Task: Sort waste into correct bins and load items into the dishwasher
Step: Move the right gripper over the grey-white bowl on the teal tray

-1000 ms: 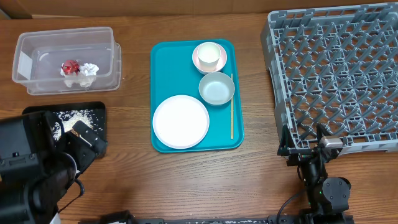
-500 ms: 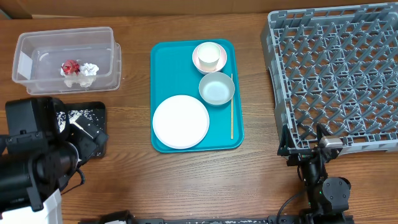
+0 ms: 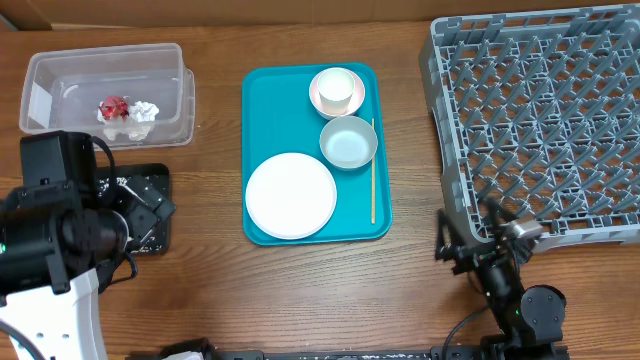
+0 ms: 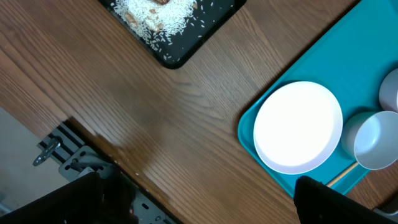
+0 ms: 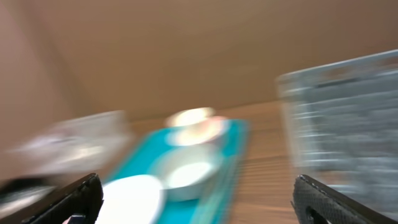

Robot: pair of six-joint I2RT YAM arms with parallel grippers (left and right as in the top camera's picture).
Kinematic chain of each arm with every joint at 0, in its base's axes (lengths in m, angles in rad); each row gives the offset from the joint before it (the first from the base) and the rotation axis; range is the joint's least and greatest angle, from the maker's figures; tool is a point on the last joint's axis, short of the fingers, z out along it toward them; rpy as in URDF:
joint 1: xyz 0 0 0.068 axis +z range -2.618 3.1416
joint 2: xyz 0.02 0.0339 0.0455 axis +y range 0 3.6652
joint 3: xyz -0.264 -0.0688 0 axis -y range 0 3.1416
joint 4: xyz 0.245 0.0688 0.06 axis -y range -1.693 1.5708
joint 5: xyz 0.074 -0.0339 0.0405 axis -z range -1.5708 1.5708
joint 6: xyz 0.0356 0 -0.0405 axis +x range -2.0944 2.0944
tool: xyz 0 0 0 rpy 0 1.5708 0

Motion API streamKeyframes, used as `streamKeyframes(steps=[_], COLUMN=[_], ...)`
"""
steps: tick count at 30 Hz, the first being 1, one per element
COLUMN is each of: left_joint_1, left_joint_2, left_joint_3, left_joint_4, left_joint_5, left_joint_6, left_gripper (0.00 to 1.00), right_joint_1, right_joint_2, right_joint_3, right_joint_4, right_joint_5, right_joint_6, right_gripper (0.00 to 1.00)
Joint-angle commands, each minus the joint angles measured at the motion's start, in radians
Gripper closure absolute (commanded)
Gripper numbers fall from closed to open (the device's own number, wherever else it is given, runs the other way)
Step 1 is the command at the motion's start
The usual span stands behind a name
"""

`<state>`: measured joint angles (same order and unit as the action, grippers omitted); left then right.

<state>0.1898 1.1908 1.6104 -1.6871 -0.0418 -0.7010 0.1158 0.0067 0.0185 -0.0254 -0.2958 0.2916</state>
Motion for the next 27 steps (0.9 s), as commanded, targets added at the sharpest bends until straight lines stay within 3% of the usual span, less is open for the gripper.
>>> streamKeyframes(steps=[1, 3, 7, 14, 20, 27], left_joint_1=[0.0, 0.0, 0.0, 0.0, 0.0, 0.0], left_joint_2=[0.021, 0.034, 0.055, 0.092, 0.119, 0.147], left_joint_3=[-0.008, -0.008, -0.008, -0.008, -0.008, -0.008], left_joint_4=[-0.002, -0.002, -0.002, -0.002, 0.0, 0.0], left_joint_5=[-0.018, -0.018, -0.018, -0.018, -0.018, -0.018], left_joint_6=[-0.006, -0.006, -0.006, -0.006, -0.006, -0.006], left_gripper=[0.0, 0.0, 0.0, 0.0, 0.0, 0.0], right_joint_1=[0.003, 0.003, 0.003, 0.003, 0.001, 0.001], right_joint_2=[-0.003, -0.003, -0.003, -0.003, 0.015, 0.193], right_joint_3=[-0.01, -0.01, -0.01, 0.023, 0.241, 0.663], right_joint_4=[0.024, 0.022, 0.055, 0.531, 0.386, -0.124], right_joint_5=[-0.526, -0.667, -0.625, -0.637, -0.531, -0.476], right_joint_6=[0.346, 0.478, 0.724, 0.933, 0.837, 0.442], right_gripper=[0.0, 0.0, 0.0, 0.0, 0.0, 0.0])
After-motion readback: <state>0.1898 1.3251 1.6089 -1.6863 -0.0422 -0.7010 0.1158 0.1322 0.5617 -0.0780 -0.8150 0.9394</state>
